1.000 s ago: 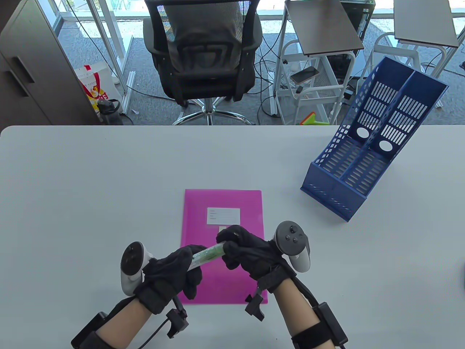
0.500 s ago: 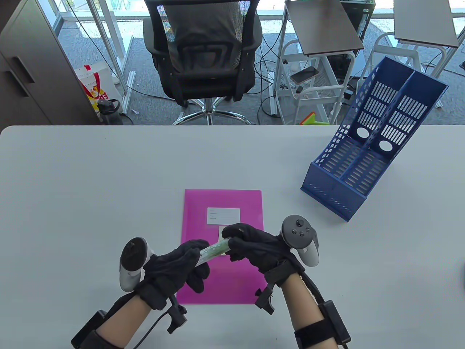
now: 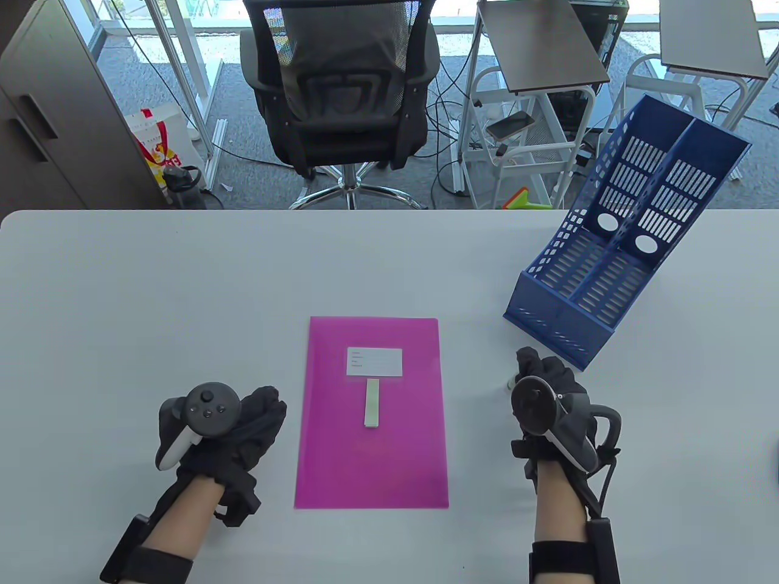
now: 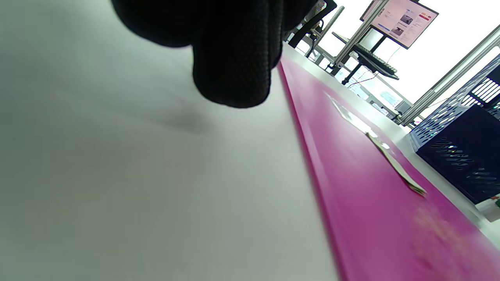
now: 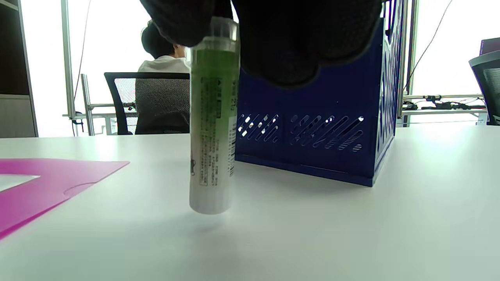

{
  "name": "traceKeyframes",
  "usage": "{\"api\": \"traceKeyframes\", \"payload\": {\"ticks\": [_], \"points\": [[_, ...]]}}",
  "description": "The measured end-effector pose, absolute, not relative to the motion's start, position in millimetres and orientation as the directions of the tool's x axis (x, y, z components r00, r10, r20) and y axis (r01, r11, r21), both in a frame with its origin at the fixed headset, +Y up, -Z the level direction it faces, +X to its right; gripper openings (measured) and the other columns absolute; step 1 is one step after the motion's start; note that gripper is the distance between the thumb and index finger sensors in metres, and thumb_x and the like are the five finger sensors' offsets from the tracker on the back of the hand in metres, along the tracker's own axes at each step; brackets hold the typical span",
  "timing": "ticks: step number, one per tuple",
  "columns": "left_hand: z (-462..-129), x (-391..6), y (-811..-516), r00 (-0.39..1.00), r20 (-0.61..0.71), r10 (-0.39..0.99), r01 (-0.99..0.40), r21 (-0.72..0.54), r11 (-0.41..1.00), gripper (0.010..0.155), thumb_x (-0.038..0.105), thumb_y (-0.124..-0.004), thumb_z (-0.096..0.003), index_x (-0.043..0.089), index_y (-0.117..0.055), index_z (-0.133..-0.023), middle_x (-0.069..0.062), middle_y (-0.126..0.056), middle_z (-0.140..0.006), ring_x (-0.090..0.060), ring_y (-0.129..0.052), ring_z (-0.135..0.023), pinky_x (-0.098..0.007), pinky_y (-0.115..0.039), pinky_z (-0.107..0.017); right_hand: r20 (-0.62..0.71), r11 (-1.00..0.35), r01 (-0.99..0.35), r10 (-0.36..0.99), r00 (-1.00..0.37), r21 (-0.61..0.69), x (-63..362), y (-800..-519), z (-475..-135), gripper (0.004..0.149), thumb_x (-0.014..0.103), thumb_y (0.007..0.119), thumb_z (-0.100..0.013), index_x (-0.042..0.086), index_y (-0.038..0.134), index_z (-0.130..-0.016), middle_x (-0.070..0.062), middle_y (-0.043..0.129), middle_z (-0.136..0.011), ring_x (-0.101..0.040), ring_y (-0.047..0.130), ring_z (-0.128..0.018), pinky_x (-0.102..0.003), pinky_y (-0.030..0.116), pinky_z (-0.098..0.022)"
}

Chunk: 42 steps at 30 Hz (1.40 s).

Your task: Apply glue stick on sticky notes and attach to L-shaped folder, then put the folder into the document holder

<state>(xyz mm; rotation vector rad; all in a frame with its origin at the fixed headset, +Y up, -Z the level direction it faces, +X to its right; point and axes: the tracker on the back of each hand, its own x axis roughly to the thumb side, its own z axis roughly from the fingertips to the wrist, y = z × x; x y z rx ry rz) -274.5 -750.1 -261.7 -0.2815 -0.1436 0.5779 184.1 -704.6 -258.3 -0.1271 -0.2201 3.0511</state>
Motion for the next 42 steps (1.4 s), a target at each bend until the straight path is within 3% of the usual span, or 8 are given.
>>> {"api": "traceKeyframes", "payload": {"ticks": [8,15,18,23,27,33,39,42], "points": [[-264,-278,-751,0.829,0.01,0.56,-0.528,-0.319,0.787,0.057,0.047,-0.055,-0.0573,0.01,-0.063,-0.1,-0.02,-0.083,-0.084,-0.027,-0.1,-0.054,-0.044,-0.08,-0.042,-0.095,-0.991,-0.126,0.129,-0.987,-0.041,183,-705,-261,0.053,0.033,0.071,-0.06,0.024,0.057,-0.111,-0.02,0.065,-0.106,-0.037,0.078,-0.085,-0.055,0.067,-0.064],[-264,-274,-755,0.816,0.008,0.578,-0.539,-0.349,0.766,0.058,0.046,-0.056,-0.0573,0.006,-0.062,-0.099,-0.022,-0.083,-0.084,-0.028,-0.1,-0.054,-0.035,-0.083,-0.031,0.063,-0.966,-0.084,0.071,-0.996,-0.245,153,-675,-250,0.068,0.043,0.071,-0.059,0.016,0.043,-0.115,-0.021,0.044,-0.115,-0.045,0.054,-0.101,-0.062,0.05,-0.073],[-263,-269,-760,0.787,0.001,0.617,-0.565,-0.398,0.722,0.058,0.045,-0.057,-0.0571,0.003,-0.065,-0.097,-0.023,-0.086,-0.082,-0.026,-0.104,-0.051,-0.03,-0.085,-0.024,0.21,-0.993,-0.11,0.098,-0.973,-0.047,121,-686,-254,0.055,0.041,0.074,-0.057,0.019,0.064,-0.107,-0.013,0.069,-0.107,-0.038,0.075,-0.092,-0.057,0.064,-0.068],[-261,-263,-769,0.706,-0.025,0.708,-0.639,-0.454,0.621,0.059,0.044,-0.055,-0.0579,0.001,-0.064,-0.097,-0.025,-0.084,-0.082,-0.026,-0.106,-0.05,-0.028,-0.086,-0.021,0.275,-0.811,0.09,0.09,-0.957,0.578,83,-738,-260,0.079,0.051,0.071,-0.058,0.029,0.026,-0.118,-0.006,0.012,-0.125,-0.047,0.012,-0.113,-0.069,0.028,-0.077],[-260,-261,-776,0.603,-0.109,0.79,-0.735,-0.462,0.497,0.061,0.044,-0.055,-0.0579,-0.002,-0.061,-0.098,-0.027,-0.08,-0.082,-0.025,-0.107,-0.052,-0.027,-0.086,-0.019,0.345,-0.737,0.26,-0.039,-0.938,0.624,69,-763,-258,0.089,0.055,0.071,-0.055,0.03,0.009,-0.113,-0.006,-0.001,-0.12,-0.048,0.01,-0.111,-0.07,0.028,-0.077],[-257,-261,-781,0.454,-0.275,0.848,-0.847,-0.429,0.314,0.067,0.048,-0.052,-0.059,-0.003,-0.051,-0.101,-0.033,-0.071,-0.086,-0.031,-0.102,-0.06,-0.027,-0.087,-0.023,0.343,-0.767,0.225,-0.007,-0.939,0.601,66,-765,-257,0.088,0.055,0.071,-0.053,0.029,0.011,-0.113,-0.007,0.0,-0.12,-0.049,0.015,-0.112,-0.071,0.031,-0.076],[-252,-270,-801,0.015,-0.506,0.863,-0.937,-0.309,-0.165,0.074,0.051,-0.053,-0.06,-0.008,-0.037,-0.102,-0.038,-0.053,-0.091,-0.033,-0.098,-0.06,-0.026,-0.084,-0.026,0.335,-0.766,0.207,0.011,-0.942,0.609,65,-766,-257,0.088,0.054,0.071,-0.054,0.028,0.011,-0.113,-0.008,0.001,-0.119,-0.05,0.014,-0.111,-0.07,0.032,-0.076],[-252,-269,-804,0.072,-0.506,0.86,-0.925,-0.356,-0.132,0.08,0.056,-0.054,-0.0602,-0.007,-0.03,-0.103,-0.035,-0.05,-0.095,-0.025,-0.097,-0.055,-0.022,-0.083,-0.026,0.334,-0.765,0.204,0.016,-0.942,0.611,66,-767,-257,0.088,0.054,0.071,-0.054,0.028,0.011,-0.113,-0.007,0.001,-0.119,-0.05,0.014,-0.111,-0.07,0.032,-0.076]]}}
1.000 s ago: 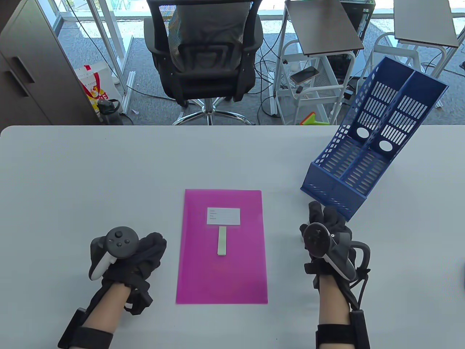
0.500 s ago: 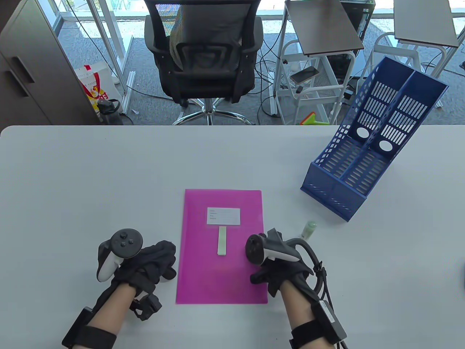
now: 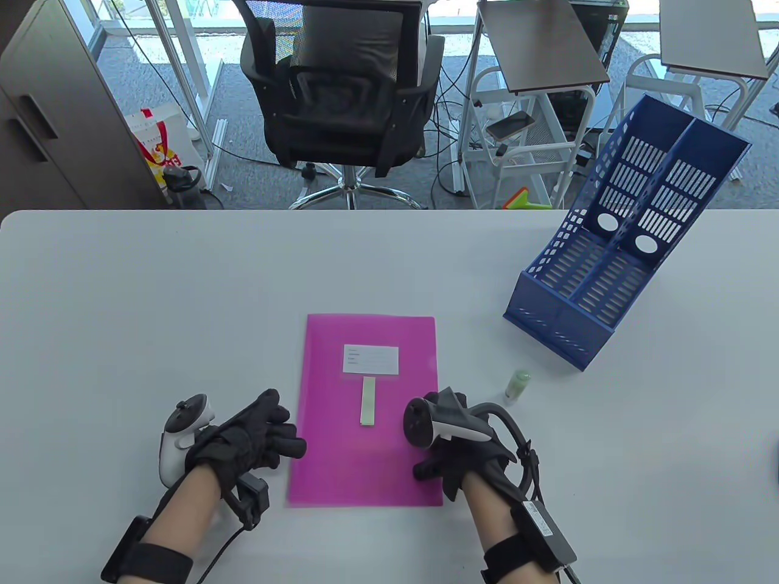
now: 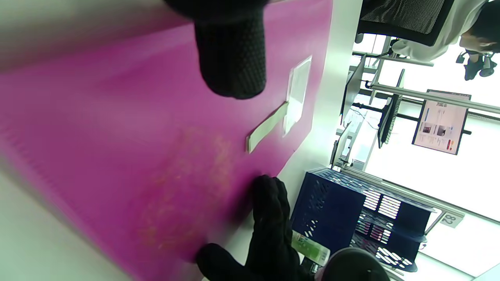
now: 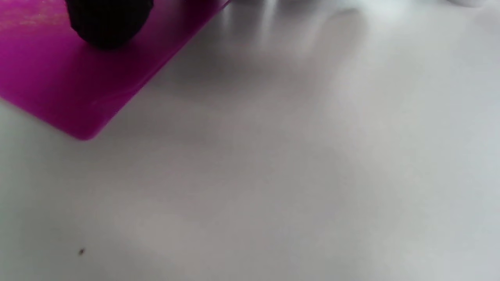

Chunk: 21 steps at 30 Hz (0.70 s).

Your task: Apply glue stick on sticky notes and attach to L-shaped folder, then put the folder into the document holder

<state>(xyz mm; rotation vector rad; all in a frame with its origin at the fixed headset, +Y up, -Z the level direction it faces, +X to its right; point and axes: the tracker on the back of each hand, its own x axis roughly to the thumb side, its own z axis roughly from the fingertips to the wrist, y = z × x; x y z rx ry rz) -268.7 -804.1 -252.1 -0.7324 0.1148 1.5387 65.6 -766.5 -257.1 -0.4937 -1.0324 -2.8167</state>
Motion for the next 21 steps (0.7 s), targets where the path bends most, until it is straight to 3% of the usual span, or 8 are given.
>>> {"api": "traceKeyframes", "payload": {"ticks": [4,7,10,13,16,19,21], "points": [[-258,-258,-799,0.202,-0.43,0.88,-0.902,-0.431,-0.003,0.074,0.051,-0.065,-0.0581,0.0,-0.037,-0.104,-0.018,-0.066,-0.088,-0.007,-0.097,-0.038,-0.016,-0.082,-0.019,0.334,-0.765,0.197,0.026,-0.942,0.613,66,-767,-257,0.088,0.054,0.071,-0.054,0.027,0.011,-0.113,-0.007,0.0,-0.119,-0.05,0.013,-0.111,-0.07,0.032,-0.076],[-262,-250,-790,0.312,-0.338,0.888,-0.888,-0.436,0.146,0.05,0.037,-0.075,-0.0545,0.01,-0.067,-0.096,0.0,-0.085,-0.068,0.0,-0.095,-0.02,-0.015,-0.082,-0.009,0.335,-0.764,0.181,0.049,-0.941,0.619,66,-768,-257,0.089,0.053,0.072,-0.054,0.028,0.011,-0.113,-0.006,0.0,-0.119,-0.051,0.012,-0.11,-0.07,0.033,-0.076],[-263,-251,-779,0.476,-0.194,0.858,-0.825,-0.436,0.359,0.041,0.036,-0.074,-0.0547,0.017,-0.074,-0.091,0.002,-0.084,-0.068,0.002,-0.095,-0.021,-0.014,-0.082,-0.011,0.326,-0.779,0.14,0.087,-0.941,0.611,68,-766,-260,0.087,0.053,0.071,-0.055,0.028,0.01,-0.113,-0.008,0.004,-0.12,-0.051,0.015,-0.11,-0.07,0.034,-0.076],[-263,-255,-767,0.553,-0.093,0.828,-0.786,-0.389,0.481,0.039,0.035,-0.074,-0.0543,0.021,-0.075,-0.091,0.002,-0.083,-0.071,-0.002,-0.095,-0.024,-0.017,-0.083,-0.015,0.242,-0.857,-0.071,0.223,-0.944,0.51,75,-755,-264,0.091,0.05,0.062,-0.06,0.015,-0.008,-0.105,-0.015,0.016,-0.121,-0.052,0.036,-0.11,-0.065,0.047,-0.075],[-264,-263,-754,0.583,-0.014,0.813,-0.771,-0.324,0.548,0.039,0.035,-0.074,-0.0537,0.024,-0.076,-0.091,0.004,-0.082,-0.073,-0.005,-0.095,-0.031,-0.02,-0.084,-0.022,0.115,-0.841,-0.387,0.458,-0.882,0.378,88,-743,-266,0.092,0.045,0.06,-0.062,0.0,-0.009,-0.101,-0.028,0.035,-0.114,-0.046,0.069,-0.094,-0.05,0.068,-0.065],[-264,-268,-746,0.574,0.051,0.817,-0.777,-0.279,0.564,0.038,0.035,-0.075,-0.0524,0.027,-0.077,-0.09,0.006,-0.083,-0.074,-0.005,-0.096,-0.037,-0.023,-0.085,-0.028,-0.059,-0.591,-0.74,0.768,-0.638,0.321,102,-742,-267,0.091,0.044,0.064,-0.061,-0.005,0.0,-0.105,-0.028,0.057,-0.104,-0.037,0.082,-0.078,-0.042,0.075,-0.054],[-264,-270,-743,0.551,0.073,0.831,-0.789,-0.281,0.547,0.038,0.035,-0.075,-0.0521,0.029,-0.077,-0.089,0.007,-0.082,-0.076,-0.008,-0.096,-0.042,-0.025,-0.085,-0.033,-0.101,-0.409,-0.861,0.884,-0.456,0.303,108,-744,-268,0.089,0.045,0.066,-0.06,-0.005,0.012,-0.108,-0.02,0.073,-0.092,-0.029,0.09,-0.062,-0.036,0.079,-0.045]]}}
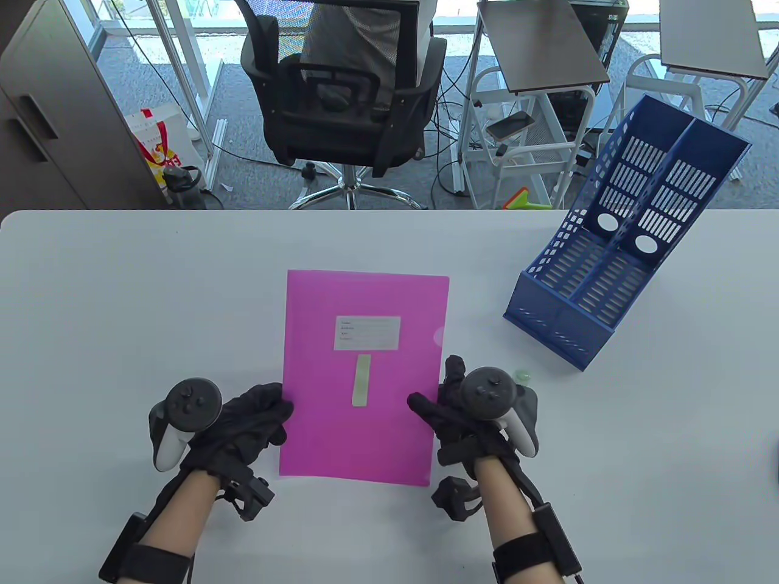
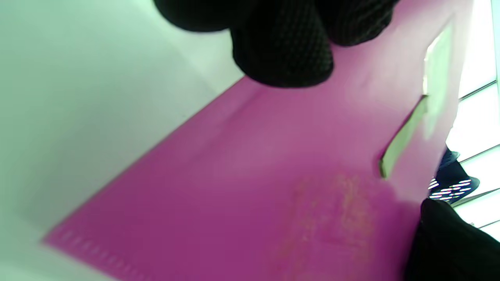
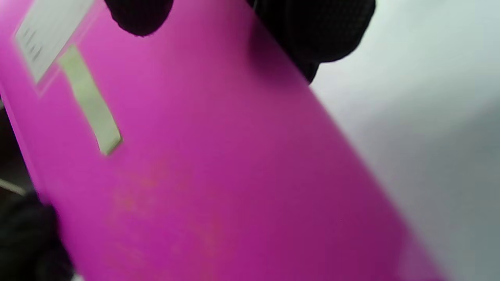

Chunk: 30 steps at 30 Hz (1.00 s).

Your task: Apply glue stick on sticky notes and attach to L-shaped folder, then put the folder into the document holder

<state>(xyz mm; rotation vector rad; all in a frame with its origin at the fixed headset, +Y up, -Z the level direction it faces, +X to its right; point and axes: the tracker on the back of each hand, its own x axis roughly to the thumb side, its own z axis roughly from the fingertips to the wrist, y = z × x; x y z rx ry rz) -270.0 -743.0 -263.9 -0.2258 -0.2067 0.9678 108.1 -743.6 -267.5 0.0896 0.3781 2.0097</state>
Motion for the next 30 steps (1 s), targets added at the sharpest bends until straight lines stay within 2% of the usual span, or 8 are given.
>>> {"api": "traceKeyframes", "payload": {"ticks": [3,8,10,12,15,21,25,30], "points": [[-262,-272,-737,0.561,0.092,0.823,-0.79,-0.236,0.565,0.038,0.034,-0.075,-0.0521,0.03,-0.077,-0.09,0.008,-0.081,-0.078,-0.009,-0.096,-0.045,-0.027,-0.085,-0.035,-0.057,-0.333,-0.872,0.924,-0.377,0.359,109,-737,-268,0.076,0.05,0.068,-0.058,0.006,0.039,-0.113,-0.013,0.086,-0.079,-0.026,0.093,-0.052,-0.034,0.08,-0.04],[-260,-275,-729,0.604,0.106,0.79,-0.78,-0.128,0.613,0.038,0.034,-0.074,-0.0519,0.03,-0.076,-0.089,0.008,-0.081,-0.078,-0.01,-0.096,-0.047,-0.028,-0.085,-0.037,0.268,-0.765,-0.565,0.64,-0.72,0.311,92,-702,-260,0.053,0.05,0.055,-0.061,0.02,0.074,-0.101,-0.008,0.094,-0.062,-0.023,0.094,-0.038,-0.033,0.08,-0.031],[-258,-276,-725,0.613,0.111,0.782,-0.777,-0.095,0.622,0.038,0.034,-0.074,-0.0521,0.031,-0.076,-0.09,0.008,-0.08,-0.079,-0.01,-0.096,-0.048,-0.028,-0.085,-0.038,0.329,-0.838,-0.445,0.537,-0.777,0.315,81,-690,-256,0.05,0.047,0.053,-0.062,0.019,0.083,-0.09,0.0,0.093,-0.04,-0.01,0.086,-0.016,-0.028,0.077,-0.018],[-258,-278,-723,0.628,0.112,0.77,-0.77,-0.049,0.636,0.038,0.035,-0.074,-0.0525,0.032,-0.074,-0.09,0.009,-0.079,-0.08,-0.009,-0.097,-0.049,-0.027,-0.086,-0.038,0.361,-0.842,-0.452,0.537,-0.763,0.297,76,-684,-253,0.047,0.044,0.055,-0.063,0.016,0.082,-0.088,0.001,0.093,-0.038,-0.008,0.086,-0.014,-0.027,0.078,-0.018],[-259,-278,-723,0.563,0.134,0.816,-0.806,-0.129,0.578,0.057,0.039,-0.072,-0.0541,0.029,-0.049,-0.106,0.004,-0.059,-0.101,-0.016,-0.089,-0.082,-0.038,-0.081,-0.058,0.334,-0.765,-0.599,0.643,-0.689,0.237,83,-671,-253,0.047,0.04,0.06,-0.061,0.007,0.084,-0.085,-0.002,0.095,-0.036,-0.009,0.089,-0.013,-0.027,0.08,-0.016],[-258,-277,-726,0.483,0.13,0.866,-0.859,-0.125,0.497,0.062,0.044,-0.071,-0.0539,0.026,-0.045,-0.107,-0.001,-0.056,-0.103,-0.021,-0.086,-0.085,-0.042,-0.078,-0.059,0.231,-0.67,-0.668,0.628,-0.743,-0.326,147,-606,-257,0.048,0.034,0.056,-0.062,0.003,0.069,-0.096,-0.003,0.096,-0.053,-0.01,0.099,-0.03,-0.025,0.087,-0.027],[-258,-276,-730,0.467,0.111,0.877,-0.866,-0.147,0.479,0.061,0.044,-0.07,-0.0544,0.024,-0.046,-0.107,-0.003,-0.057,-0.103,-0.022,-0.086,-0.084,-0.043,-0.078,-0.059,0.013,-0.643,-0.458,0.572,-0.82,-0.614,205,-567,-248,0.05,0.03,0.054,-0.064,0.0,0.051,-0.104,-0.008,0.093,-0.066,-0.012,0.102,-0.042,-0.022,0.087,-0.031],[-259,-272,-736,0.458,0.093,0.884,-0.866,-0.177,0.468,0.061,0.044,-0.069,-0.0547,0.023,-0.046,-0.107,-0.005,-0.057,-0.103,-0.024,-0.086,-0.084,-0.045,-0.077,-0.059,-0.177,-0.672,-0.342,0.578,-0.796,-0.657,252,-570,-244,0.052,0.029,0.053,-0.065,-0.003,0.044,-0.106,-0.009,0.092,-0.068,-0.012,0.101,-0.043,-0.023,0.087,-0.033]]}}
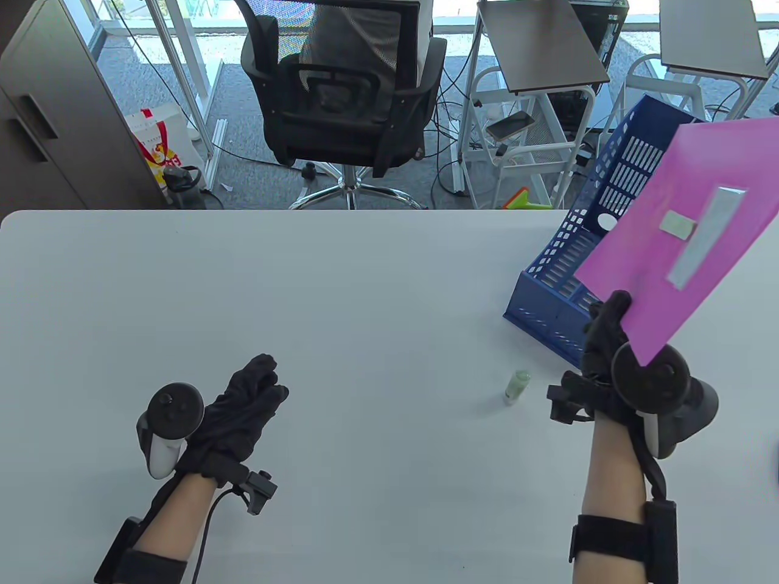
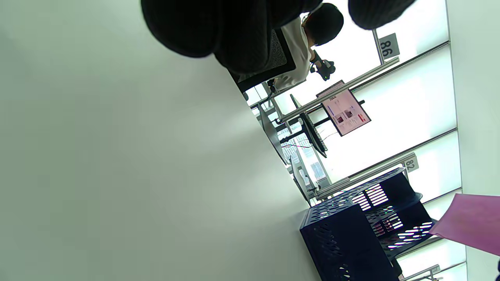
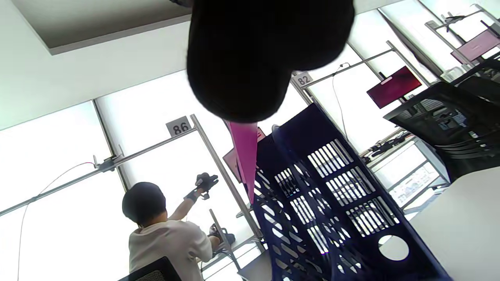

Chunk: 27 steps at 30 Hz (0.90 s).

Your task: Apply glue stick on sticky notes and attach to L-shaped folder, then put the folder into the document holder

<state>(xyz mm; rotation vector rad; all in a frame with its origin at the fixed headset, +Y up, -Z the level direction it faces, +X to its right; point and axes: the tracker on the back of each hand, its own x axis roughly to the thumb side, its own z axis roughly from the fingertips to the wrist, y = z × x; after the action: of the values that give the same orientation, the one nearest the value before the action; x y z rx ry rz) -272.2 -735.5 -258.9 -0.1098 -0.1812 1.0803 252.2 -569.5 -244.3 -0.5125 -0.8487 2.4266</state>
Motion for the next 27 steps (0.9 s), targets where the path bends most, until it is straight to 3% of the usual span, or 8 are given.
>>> {"api": "traceKeyframes", "payload": {"ticks": [7,17,19,22,27], "points": [[-259,-270,-738,0.482,0.09,0.872,-0.849,-0.199,0.49,0.061,0.045,-0.068,-0.055,0.023,-0.047,-0.107,-0.006,-0.057,-0.103,-0.025,-0.086,-0.085,-0.046,-0.076,-0.06,-0.292,-0.691,-0.46,0.682,-0.67,-0.558,281,-616,-273,0.053,0.028,0.055,-0.065,-0.004,0.047,-0.107,-0.013,0.093,-0.066,-0.017,0.1,-0.041,-0.026,0.085,-0.033],[-262,-258,-750,0.495,0.061,0.867,-0.823,-0.288,0.49,0.058,0.042,-0.066,-0.056,0.022,-0.048,-0.107,-0.008,-0.058,-0.103,-0.027,-0.085,-0.086,-0.047,-0.075,-0.061,-0.411,-0.69,-0.605,0.723,-0.555,-0.398,294,-649,-321,0.055,0.028,0.055,-0.066,-0.004,0.045,-0.109,-0.019,0.09,-0.071,-0.024,0.098,-0.046,-0.033,0.083,-0.037],[-262,-255,-751,0.522,0.067,0.85,-0.803,-0.299,0.516,0.058,0.042,-0.066,-0.0559,0.022,-0.048,-0.107,-0.007,-0.057,-0.104,-0.027,-0.084,-0.086,-0.047,-0.075,-0.061,-0.417,-0.669,-0.651,0.739,-0.53,-0.358,295,-658,-325,0.056,0.029,0.054,-0.067,-0.004,0.044,-0.11,-0.02,0.088,-0.075,-0.027,0.097,-0.051,-0.035,0.083,-0.04],[-262,-254,-754,0.549,0.063,0.834,-0.782,-0.313,0.539,0.058,0.043,-0.066,-0.0559,0.022,-0.048,-0.107,-0.007,-0.057,-0.104,-0.027,-0.084,-0.086,-0.048,-0.074,-0.061,-0.389,-0.631,-0.649,0.774,-0.499,-0.425,297,-664,-323,0.055,0.032,0.057,-0.066,-0.003,0.051,-0.108,-0.018,0.088,-0.072,-0.027,0.098,-0.049,-0.035,0.083,-0.039],[-262,-250,-758,0.578,0.08,0.812,-0.741,-0.365,0.563,0.055,0.037,-0.064,-0.0562,0.023,-0.049,-0.107,-0.007,-0.057,-0.105,-0.028,-0.083,-0.088,-0.049,-0.073,-0.062,-0.371,-0.621,-0.693,0.781,-0.503,-0.366,302,-663,-308,0.058,0.036,0.058,-0.066,-0.003,0.051,-0.109,-0.017,0.088,-0.079,-0.029,0.097,-0.053,-0.037,0.082,-0.042]]}}
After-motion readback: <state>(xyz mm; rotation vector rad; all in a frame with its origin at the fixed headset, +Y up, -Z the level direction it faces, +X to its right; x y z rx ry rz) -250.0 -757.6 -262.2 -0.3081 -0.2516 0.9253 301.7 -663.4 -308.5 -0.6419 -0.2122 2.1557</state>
